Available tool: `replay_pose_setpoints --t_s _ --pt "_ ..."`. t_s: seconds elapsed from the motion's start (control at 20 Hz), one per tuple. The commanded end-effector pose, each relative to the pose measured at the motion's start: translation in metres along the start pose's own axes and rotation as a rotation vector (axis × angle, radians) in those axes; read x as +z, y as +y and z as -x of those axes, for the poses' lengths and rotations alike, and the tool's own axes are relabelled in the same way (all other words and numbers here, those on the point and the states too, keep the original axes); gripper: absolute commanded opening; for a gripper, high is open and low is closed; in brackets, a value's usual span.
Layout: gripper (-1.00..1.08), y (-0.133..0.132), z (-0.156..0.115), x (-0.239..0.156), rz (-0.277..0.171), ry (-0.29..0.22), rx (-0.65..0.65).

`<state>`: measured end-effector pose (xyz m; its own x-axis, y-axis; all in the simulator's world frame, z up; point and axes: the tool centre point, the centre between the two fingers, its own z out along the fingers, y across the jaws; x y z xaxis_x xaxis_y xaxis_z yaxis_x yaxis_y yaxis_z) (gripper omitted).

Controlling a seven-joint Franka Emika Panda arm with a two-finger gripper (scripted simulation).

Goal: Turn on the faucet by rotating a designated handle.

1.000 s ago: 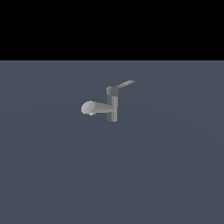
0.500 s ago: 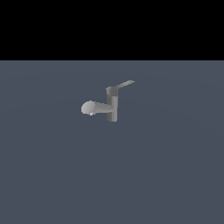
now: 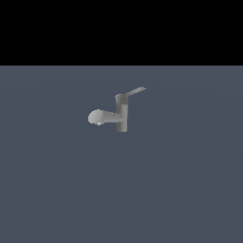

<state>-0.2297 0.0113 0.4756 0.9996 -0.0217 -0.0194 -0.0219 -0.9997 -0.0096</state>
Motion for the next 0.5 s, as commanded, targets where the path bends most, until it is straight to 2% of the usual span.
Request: replay_pose_setpoints --t_s 0.0,0.45 --pt "-1.0 0.0 -0.01 0.001 -0.008 -0.001 0.039" --pt "-1.0 0.004 -0.066 0.012 -0.046 -0.009 0.263"
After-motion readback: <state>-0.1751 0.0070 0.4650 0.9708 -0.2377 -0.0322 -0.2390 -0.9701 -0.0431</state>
